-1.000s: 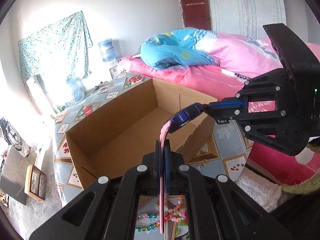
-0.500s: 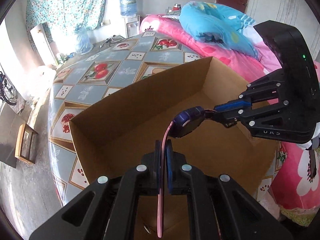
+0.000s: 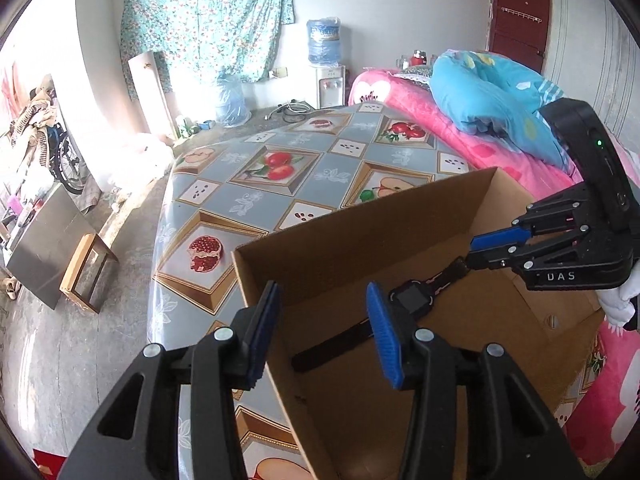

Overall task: Organize jewelry
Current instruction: 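Lift the pink-strapped watch with the right gripper and carry it into the box, then open the right gripper to drop the watch inside the box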

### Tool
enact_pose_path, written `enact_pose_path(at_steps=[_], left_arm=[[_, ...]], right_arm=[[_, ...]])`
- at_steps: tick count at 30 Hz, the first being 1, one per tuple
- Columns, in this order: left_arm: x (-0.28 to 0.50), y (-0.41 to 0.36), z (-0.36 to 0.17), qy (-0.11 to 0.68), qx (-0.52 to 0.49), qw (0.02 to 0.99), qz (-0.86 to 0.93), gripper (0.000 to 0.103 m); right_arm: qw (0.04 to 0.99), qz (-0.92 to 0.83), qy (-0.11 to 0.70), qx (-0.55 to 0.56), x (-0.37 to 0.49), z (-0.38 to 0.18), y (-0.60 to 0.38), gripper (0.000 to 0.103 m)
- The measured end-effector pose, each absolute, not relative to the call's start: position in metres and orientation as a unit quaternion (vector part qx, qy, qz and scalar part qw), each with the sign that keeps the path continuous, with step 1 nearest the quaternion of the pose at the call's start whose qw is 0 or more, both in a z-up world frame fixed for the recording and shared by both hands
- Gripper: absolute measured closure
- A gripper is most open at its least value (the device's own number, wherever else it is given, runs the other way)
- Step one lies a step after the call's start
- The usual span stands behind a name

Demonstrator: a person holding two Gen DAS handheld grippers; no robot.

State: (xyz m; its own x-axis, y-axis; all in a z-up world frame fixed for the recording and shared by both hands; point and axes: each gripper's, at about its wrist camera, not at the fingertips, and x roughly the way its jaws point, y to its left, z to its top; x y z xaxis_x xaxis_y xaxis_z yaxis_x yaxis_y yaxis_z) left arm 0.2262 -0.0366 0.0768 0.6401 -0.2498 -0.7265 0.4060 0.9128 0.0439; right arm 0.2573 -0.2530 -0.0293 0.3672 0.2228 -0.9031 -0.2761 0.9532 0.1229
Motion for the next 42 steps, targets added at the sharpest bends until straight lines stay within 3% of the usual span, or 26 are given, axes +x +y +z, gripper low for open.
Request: enact_pose_path(at_steps=[9,20,42], left_arm=[[0.200,0.001,0.086,0.350,0.057,0.926,-0.132,0.048],[0.178,0.022,0.066,0.351,0.027,0.928,-0.124,0.045],[0.123,0.066,0.042,0.350,-0.022,0.927,-0.133,0.037]], right_arm=[[0.724,0.186,0.663,0.039,0.300,-0.091,-0.220,0.081],[0.743,0.158,0.642,0.101,0.306,-0.074,-0.227,0.083],[0.759,0.101,0.633,0.112,0.290,-0.024,-0.206,0.079]])
